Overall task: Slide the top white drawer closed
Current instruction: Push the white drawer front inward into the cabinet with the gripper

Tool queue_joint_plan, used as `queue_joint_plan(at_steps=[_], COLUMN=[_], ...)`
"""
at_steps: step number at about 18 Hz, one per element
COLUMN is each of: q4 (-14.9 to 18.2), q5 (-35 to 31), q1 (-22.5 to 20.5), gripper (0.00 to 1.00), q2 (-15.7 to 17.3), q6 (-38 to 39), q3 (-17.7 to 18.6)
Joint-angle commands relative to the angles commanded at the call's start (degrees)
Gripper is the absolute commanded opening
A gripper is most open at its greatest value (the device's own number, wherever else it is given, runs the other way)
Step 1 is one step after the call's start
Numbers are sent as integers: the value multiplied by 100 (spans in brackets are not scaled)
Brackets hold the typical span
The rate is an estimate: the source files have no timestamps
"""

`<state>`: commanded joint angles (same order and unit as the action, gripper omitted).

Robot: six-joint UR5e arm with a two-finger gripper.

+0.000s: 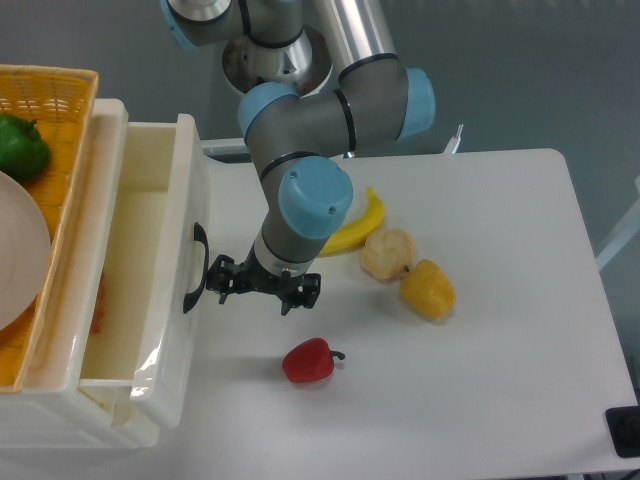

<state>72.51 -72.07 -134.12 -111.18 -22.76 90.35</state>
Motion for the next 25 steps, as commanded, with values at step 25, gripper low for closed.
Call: queue_joint_plan(at_steps=[25], q4=[0], q5=[-26], q1=[325], gripper=[100], q2=[62], q6=[290], q3=[-17])
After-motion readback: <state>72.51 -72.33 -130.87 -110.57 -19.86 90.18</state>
